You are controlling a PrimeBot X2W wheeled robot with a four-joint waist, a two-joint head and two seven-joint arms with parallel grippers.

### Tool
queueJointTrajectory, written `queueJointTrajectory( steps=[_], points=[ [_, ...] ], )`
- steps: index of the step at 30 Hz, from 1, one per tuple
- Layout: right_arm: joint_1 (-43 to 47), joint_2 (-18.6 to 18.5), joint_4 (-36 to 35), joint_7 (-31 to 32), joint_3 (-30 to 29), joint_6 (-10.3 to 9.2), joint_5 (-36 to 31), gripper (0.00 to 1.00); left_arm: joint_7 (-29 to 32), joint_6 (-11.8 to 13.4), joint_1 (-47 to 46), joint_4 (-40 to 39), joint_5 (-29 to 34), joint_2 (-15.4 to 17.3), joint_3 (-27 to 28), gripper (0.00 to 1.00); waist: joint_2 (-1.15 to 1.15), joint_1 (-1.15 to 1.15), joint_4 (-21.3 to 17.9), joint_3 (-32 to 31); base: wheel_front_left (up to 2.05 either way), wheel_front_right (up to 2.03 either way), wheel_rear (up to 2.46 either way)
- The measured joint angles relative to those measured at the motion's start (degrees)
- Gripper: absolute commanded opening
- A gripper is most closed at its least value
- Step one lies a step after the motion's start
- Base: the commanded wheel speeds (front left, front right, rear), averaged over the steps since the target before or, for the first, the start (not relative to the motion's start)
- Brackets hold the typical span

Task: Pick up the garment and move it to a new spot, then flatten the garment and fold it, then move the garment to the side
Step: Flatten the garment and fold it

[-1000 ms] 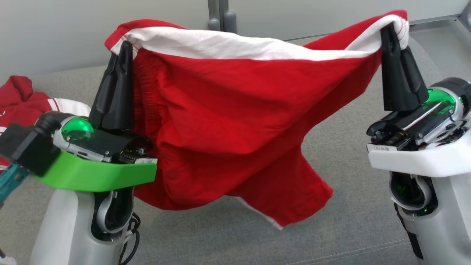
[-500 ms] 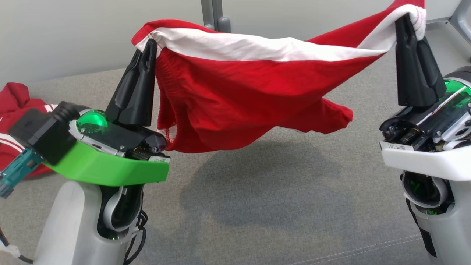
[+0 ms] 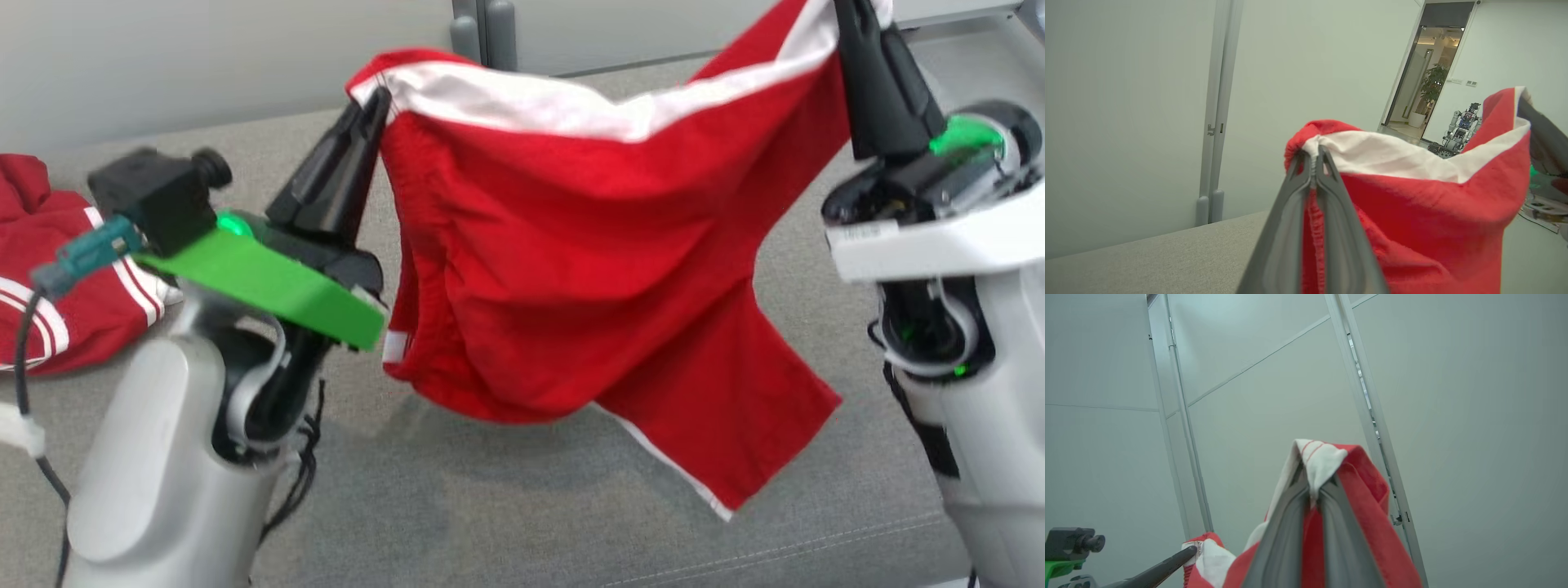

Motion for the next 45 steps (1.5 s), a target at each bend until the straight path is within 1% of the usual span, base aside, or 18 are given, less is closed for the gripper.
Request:
queueJointTrajectory(
  steps=[2,4,6,7,8,9,11,13,15,17,20,22,23,24,29,34,37,45],
  points=[
    [-5.6,1.4,5.7,1.7,-1.5,0.00,1.3,0.00,0.4,0.6,-4.7,3.9,0.4,0.2,1.6,0.00,0.00,0.00,0.1,1.0,0.00,0.00,0.00],
    [-11.8,2.0,9.7,2.1,-3.7,-0.13,0.8,0.00,-0.7,0.7,-10.6,6.8,1.5,0.2,3.9,0.00,0.00,0.00,0.3,1.9,0.00,0.00,0.00],
    [-18.4,2.4,10.1,0.8,-7.0,-0.80,0.4,0.00,-3.0,0.7,-16.8,7.0,1.5,-0.5,6.1,0.00,0.00,0.01,0.7,2.4,0.00,0.00,0.00],
    [-18.4,2.4,10.1,0.8,-7.0,-0.80,0.4,0.00,-3.0,0.7,-16.8,7.0,1.5,-0.5,6.1,0.00,0.00,0.01,0.7,2.4,0.00,0.00,0.00],
    [-23.8,2.9,9.2,-0.4,-8.6,-1.07,0.5,0.00,-4.3,0.4,-21.8,5.9,1.4,-1.4,6.8,0.00,0.00,0.00,1.2,2.5,0.00,0.00,0.00],
    [-23.8,2.9,9.2,-0.4,-8.6,-1.07,0.5,0.00,-4.3,0.4,-21.8,5.9,1.4,-1.4,6.8,0.00,0.00,0.00,1.2,2.5,0.00,0.00,0.00],
    [-25.5,2.5,9.4,-0.9,-8.6,-0.53,0.5,0.00,-5.0,-0.7,-23.6,5.7,0.7,-2.0,6.1,0.00,0.00,0.00,1.7,2.6,0.00,0.00,0.00],
    [-23.7,2.1,11.7,-0.2,-7.0,-0.54,0.8,0.00,-4.5,-0.9,-22.1,7.0,0.4,-1.9,4.9,0.00,0.00,0.00,2.0,2.8,0.00,0.00,0.00],
    [-19.2,2.1,14.9,1.7,-4.7,-0.54,2.0,0.00,-3.4,-1.3,-17.8,8.9,0.2,-1.5,3.9,0.00,0.00,0.00,2.1,3.1,0.00,0.00,0.00],
    [-12.6,2.4,18.5,3.6,-2.9,-0.54,3.4,0.00,-2.3,-1.4,-11.6,11.5,-0.3,-1.3,2.4,0.00,0.00,0.00,2.0,3.8,0.00,0.00,0.00],
    [-1.6,3.2,24.0,5.2,-2.1,-0.54,6.0,0.00,-1.4,-1.5,-2.2,16.4,-0.7,-1.1,-0.7,0.00,0.00,0.00,1.7,5.2,0.00,0.00,0.00],
    [4.8,3.4,26.7,5.2,-1.8,-0.54,6.9,0.00,-0.9,-2.2,2.2,19.9,-0.7,-1.2,-3.7,0.00,0.00,0.00,1.7,6.2,0.00,0.00,0.00],
    [9.6,3.9,29.1,4.8,-2.1,-0.54,7.8,0.00,-0.9,-2.5,5.3,23.4,-0.5,-1.4,-6.2,0.00,0.00,0.00,1.8,7.4,0.00,0.00,0.00],
    [11.1,4.2,29.9,4.4,-2.1,-0.54,8.2,0.00,-1.1,-2.6,6.4,24.8,0.0,-1.4,-6.7,0.00,0.00,0.00,1.9,8.0,0.00,0.00,0.00],
    [11.7,6.2,31.0,2.1,1.0,-0.40,8.3,0.00,-5.6,-2.9,7.4,27.5,0.4,-1.2,-4.3,0.00,0.00,0.00,1.8,10.8,0.00,0.00,0.00],
    [8.8,2.1,30.7,-1.4,3.1,-0.01,2.6,0.00,-10.4,-3.4,7.0,27.8,0.1,-1.2,-2.5,0.00,0.00,0.00,0.7,11.6,0.00,0.00,0.00],
    [8.7,0.3,30.7,-2.2,3.5,-0.01,1.0,0.00,-12.6,-3.9,6.9,27.8,-0.1,-1.2,-2.5,0.00,0.00,0.00,0.5,11.0,0.00,0.00,0.00],
    [9.8,0.0,29.1,-3.0,7.2,-0.01,-0.1,0.00,-17.4,-3.9,8.8,27.9,-0.1,-1.0,-2.7,0.00,0.00,0.00,1.5,8.3,0.00,0.00,0.00]
  ],
)
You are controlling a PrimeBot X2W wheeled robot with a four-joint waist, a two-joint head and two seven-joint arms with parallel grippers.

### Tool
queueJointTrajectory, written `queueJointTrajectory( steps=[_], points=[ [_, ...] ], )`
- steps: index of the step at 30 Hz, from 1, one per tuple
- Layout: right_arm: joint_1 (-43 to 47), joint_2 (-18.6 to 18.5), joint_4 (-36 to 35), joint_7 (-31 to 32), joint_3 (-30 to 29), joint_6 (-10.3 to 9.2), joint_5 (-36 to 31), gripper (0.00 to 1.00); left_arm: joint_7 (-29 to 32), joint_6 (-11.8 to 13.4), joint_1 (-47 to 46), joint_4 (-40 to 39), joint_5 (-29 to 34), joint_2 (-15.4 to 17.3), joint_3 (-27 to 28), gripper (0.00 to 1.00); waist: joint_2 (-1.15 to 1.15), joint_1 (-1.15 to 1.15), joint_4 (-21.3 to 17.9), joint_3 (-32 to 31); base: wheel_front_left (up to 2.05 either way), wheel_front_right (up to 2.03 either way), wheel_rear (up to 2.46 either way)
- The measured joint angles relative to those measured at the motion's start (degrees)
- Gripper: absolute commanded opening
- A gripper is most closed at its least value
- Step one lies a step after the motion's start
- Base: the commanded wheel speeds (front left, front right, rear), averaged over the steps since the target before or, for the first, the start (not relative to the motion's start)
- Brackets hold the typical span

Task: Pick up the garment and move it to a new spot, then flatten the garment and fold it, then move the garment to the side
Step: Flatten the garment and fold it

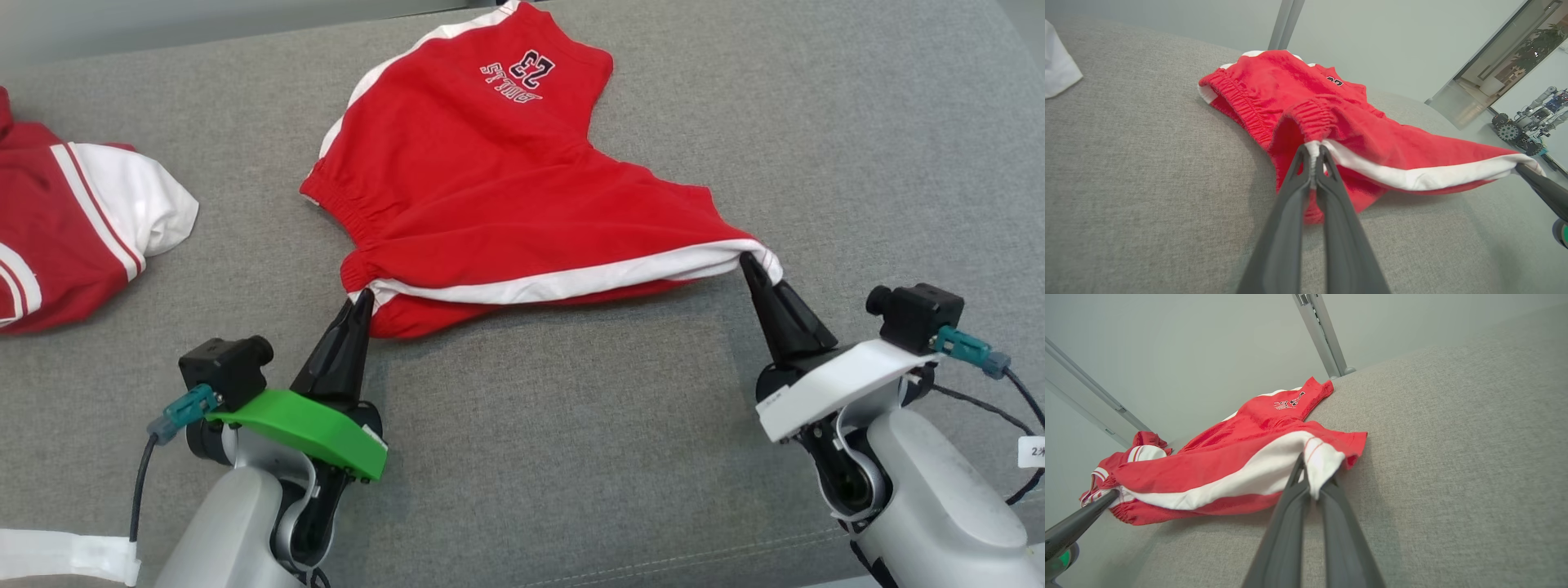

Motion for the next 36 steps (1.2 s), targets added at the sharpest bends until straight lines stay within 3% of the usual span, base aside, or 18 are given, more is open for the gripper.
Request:
queueJointTrajectory(
  steps=[10,22,36],
  points=[
    [5.4,0.1,0.0,-0.4,2.9,0.00,-0.4,0.00,-0.1,-0.5,5.6,-1.3,-0.8,2.9,-4.1,0.00,0.00,0.00,0.6,-3.2,0.00,0.00,0.00],
    [8.1,-0.6,2.1,-0.4,3.0,0.00,0.1,0.00,0.4,-0.5,11.8,-4.4,-8.3,6.8,-10.4,0.00,0.00,0.00,0.6,-4.4,0.00,0.00,0.00],
    [12.6,-2.0,1.5,-0.4,6.1,0.00,1.2,0.00,0.1,-0.5,14.4,-5.9,-13.8,11.5,-12.0,0.00,0.00,0.00,1.1,-5.5,0.00,0.00,0.00]
  ],
)
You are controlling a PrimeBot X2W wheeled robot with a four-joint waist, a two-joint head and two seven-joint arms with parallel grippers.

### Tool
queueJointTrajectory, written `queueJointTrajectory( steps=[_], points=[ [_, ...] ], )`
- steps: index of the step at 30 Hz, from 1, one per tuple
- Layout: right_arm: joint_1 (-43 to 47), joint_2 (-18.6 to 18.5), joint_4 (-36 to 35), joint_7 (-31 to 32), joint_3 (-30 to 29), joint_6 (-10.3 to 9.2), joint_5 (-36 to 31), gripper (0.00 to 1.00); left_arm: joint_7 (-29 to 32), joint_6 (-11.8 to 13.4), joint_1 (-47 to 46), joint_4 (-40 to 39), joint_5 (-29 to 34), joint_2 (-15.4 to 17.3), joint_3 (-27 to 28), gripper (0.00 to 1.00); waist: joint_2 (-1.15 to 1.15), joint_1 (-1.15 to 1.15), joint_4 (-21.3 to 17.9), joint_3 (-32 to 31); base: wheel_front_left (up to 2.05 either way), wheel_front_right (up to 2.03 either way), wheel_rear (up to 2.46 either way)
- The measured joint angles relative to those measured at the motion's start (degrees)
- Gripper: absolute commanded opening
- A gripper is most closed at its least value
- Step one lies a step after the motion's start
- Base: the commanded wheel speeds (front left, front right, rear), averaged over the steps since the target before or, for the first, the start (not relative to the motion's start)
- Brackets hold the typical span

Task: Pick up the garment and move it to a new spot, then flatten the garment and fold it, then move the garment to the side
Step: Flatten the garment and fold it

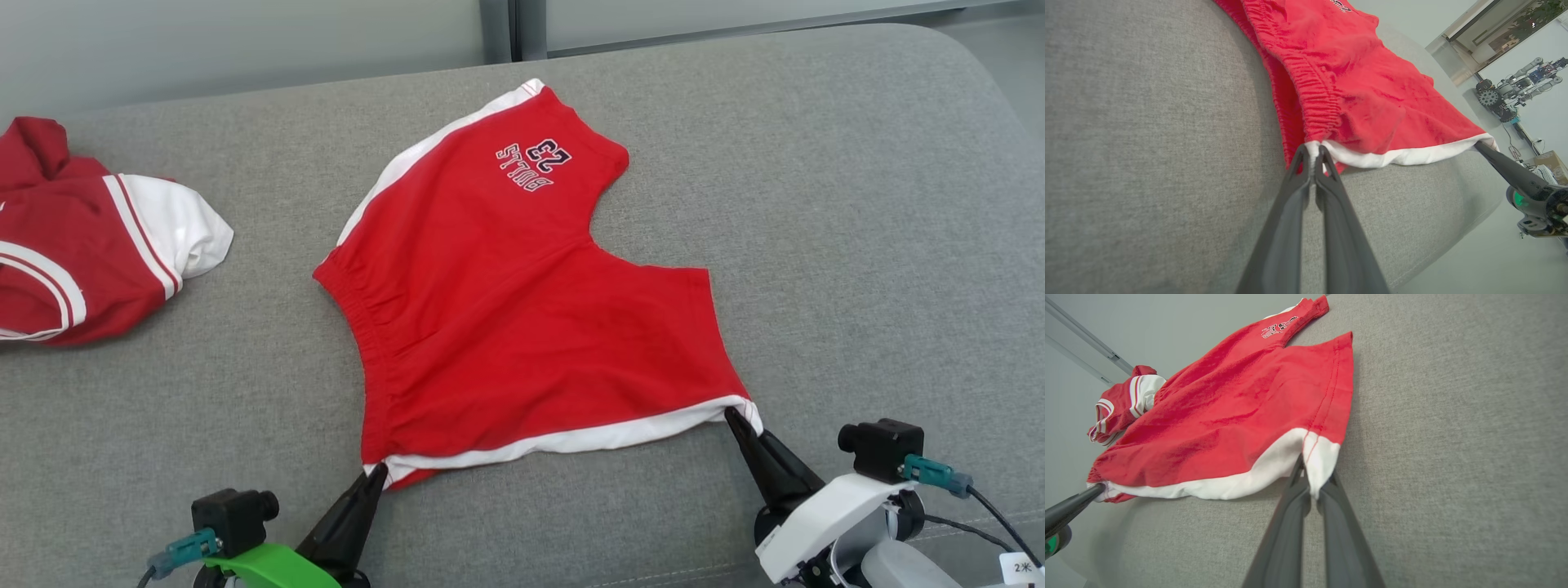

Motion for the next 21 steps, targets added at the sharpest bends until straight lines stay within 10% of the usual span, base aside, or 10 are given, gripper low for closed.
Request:
queueJointTrajectory(
  steps=[18,21],
  points=[
    [1.8,-0.2,1.7,0.0,1.5,0.01,0.5,0.00,0.1,0.0,2.1,5.0,-0.5,2.0,-1.5,0.00,0.00,0.00,-1.3,-2.8,0.00,0.00,0.00],
    [1.8,0.0,2.3,0.0,1.8,0.01,0.5,0.24,0.1,0.0,2.1,5.5,-0.1,1.9,-2.3,0.00,0.00,0.00,-1.3,-3.0,0.00,0.00,0.00]
  ],
)
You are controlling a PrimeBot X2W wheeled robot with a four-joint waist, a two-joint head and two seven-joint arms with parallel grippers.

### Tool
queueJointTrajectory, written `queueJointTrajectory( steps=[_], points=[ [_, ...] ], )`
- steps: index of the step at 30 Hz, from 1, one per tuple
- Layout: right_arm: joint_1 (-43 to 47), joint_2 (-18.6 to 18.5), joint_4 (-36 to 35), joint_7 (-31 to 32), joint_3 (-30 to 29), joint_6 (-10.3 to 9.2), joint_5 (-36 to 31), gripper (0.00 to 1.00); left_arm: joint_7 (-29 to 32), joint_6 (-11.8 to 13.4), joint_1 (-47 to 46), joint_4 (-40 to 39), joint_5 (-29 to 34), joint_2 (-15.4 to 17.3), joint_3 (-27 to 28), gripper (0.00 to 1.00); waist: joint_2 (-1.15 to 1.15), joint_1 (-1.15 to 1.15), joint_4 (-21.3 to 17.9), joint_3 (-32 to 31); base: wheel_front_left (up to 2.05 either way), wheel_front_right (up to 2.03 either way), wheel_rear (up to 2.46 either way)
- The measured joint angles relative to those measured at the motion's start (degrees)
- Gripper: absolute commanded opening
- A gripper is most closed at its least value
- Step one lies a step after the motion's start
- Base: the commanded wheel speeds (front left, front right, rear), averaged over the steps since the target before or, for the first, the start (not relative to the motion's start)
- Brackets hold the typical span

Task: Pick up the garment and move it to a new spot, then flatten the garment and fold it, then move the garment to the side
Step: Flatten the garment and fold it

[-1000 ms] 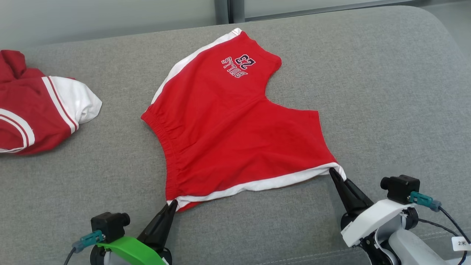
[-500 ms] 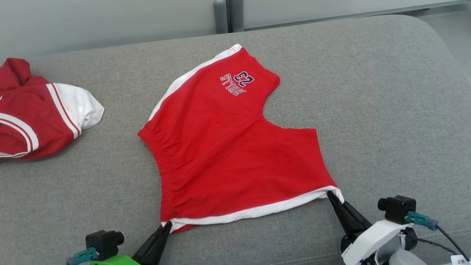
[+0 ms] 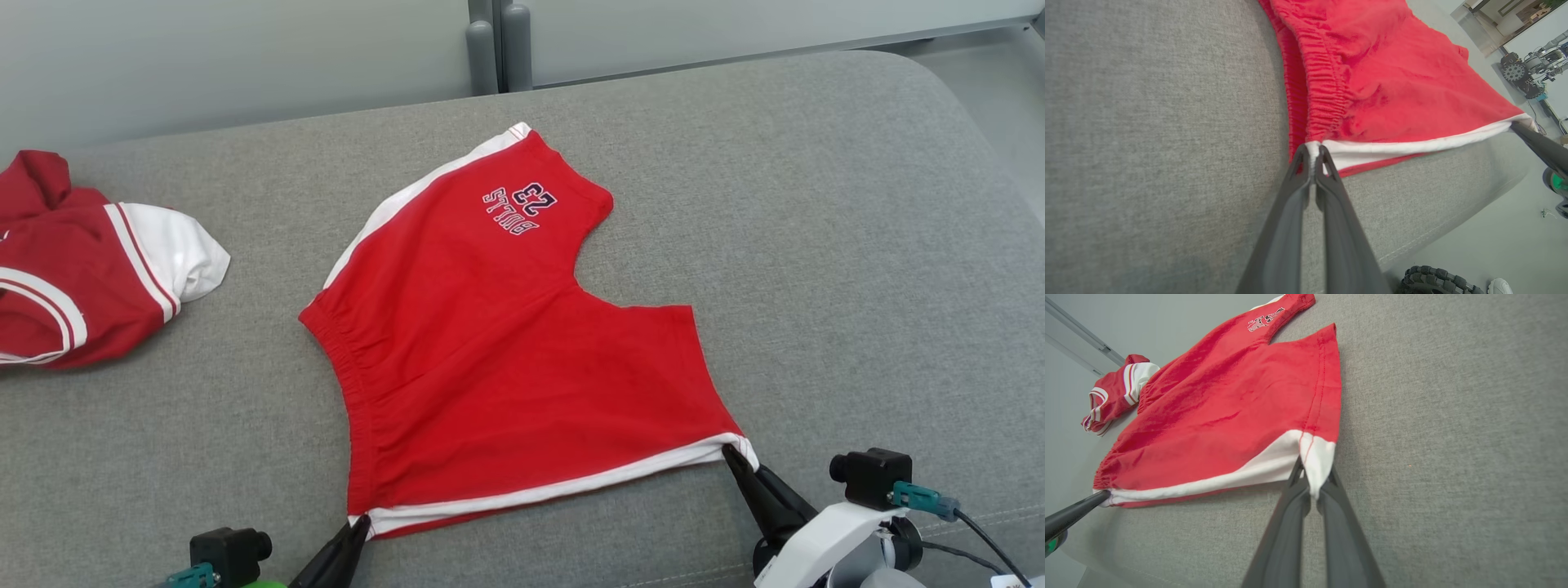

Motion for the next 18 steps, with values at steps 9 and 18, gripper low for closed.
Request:
queueJointTrajectory(
  steps=[9,18],
  points=[
    [0.0,0.0,1.8,0.0,0.5,0.00,-0.8,1.00,-0.1,0.0,0.0,1.6,-0.1,-0.6,-0.3,0.77,0.00,0.00,0.1,-0.2,0.00,0.00,0.00],
    [0.1,-1.4,2.8,0.0,-1.4,0.00,-2.4,1.00,-1.2,0.0,0.0,1.9,-0.1,-0.3,1.5,1.00,0.00,0.00,0.2,-0.2,0.00,0.00,0.00]
  ],
)
